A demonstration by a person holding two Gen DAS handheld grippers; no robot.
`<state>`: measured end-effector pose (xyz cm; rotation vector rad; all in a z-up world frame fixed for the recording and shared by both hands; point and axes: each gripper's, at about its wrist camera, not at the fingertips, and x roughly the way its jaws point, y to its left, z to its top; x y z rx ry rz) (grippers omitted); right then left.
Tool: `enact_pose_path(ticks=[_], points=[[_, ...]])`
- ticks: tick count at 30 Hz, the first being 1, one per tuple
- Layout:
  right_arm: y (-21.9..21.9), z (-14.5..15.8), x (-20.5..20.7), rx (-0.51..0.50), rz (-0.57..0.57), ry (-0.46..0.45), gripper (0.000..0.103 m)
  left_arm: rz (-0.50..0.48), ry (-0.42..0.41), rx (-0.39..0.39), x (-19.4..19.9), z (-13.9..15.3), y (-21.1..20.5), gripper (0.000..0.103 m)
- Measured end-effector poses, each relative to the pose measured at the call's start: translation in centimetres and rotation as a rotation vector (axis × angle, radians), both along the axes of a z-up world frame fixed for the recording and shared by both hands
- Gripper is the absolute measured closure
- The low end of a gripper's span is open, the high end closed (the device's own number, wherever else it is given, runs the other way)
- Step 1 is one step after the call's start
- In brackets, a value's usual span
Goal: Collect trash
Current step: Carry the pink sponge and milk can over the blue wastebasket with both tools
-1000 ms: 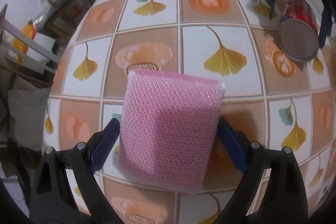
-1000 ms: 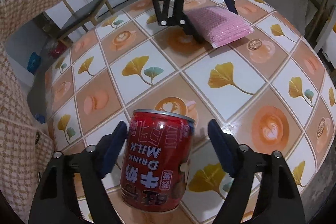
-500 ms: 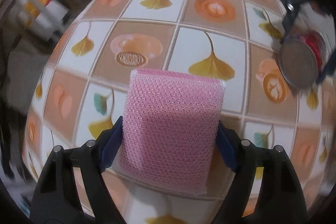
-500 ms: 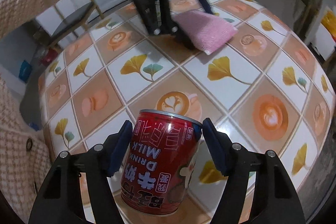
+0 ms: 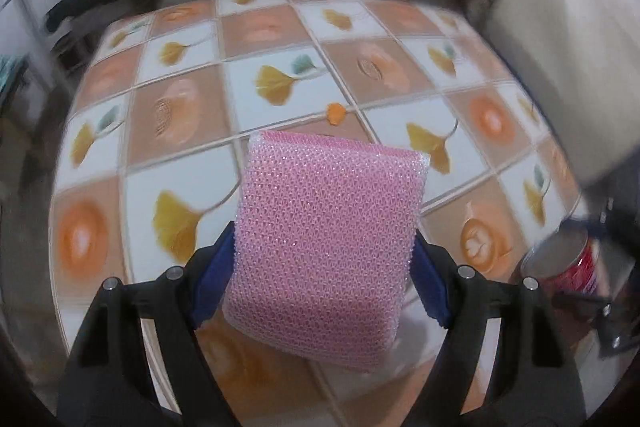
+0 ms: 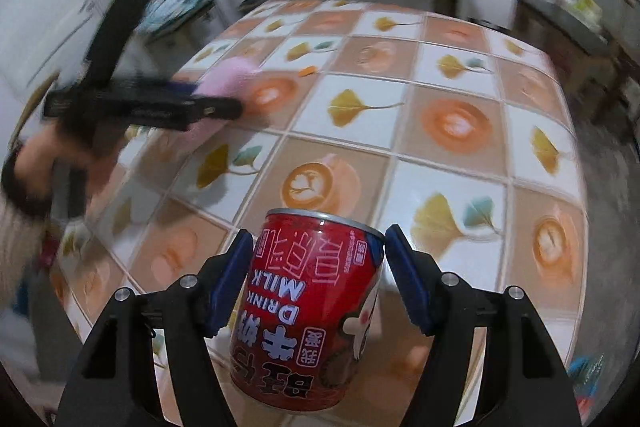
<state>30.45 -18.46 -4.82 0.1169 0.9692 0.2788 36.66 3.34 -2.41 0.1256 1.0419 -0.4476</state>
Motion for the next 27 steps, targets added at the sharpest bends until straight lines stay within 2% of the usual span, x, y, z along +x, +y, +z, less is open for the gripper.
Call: enact_pose_path(ticks=[5,8,12,20,27], points=[[-0.6,1.3,-2.5,0.029,-0.090,-0.027,0.037,0.138,-0.079,-0.076,-3.9,2.5,1.2,0.028],[-0.9,2.4,-4.1,0.043,-0.119,-0.049,0.038,0.183,-0.117,-0.126,-6.4,4.3,1.0,0.028],[-1.7,4.2,-6.5,0.075,-0.157,-0.098,0.038,0.210,-0.188,-0.154,-9.9,7.0,0.3,0.028],[-4.3,6.9,-12.0,0.161,-0.232,-0.206,0.038,0.155,-0.282,-0.181,-16.8,11.0,-3.8,0.028],[-7.8,8.2,-17.3,0.188,-0.297,-0.276,0.038,0.057,-0.323,-0.184,-20.7,12.0,-8.9,0.028]])
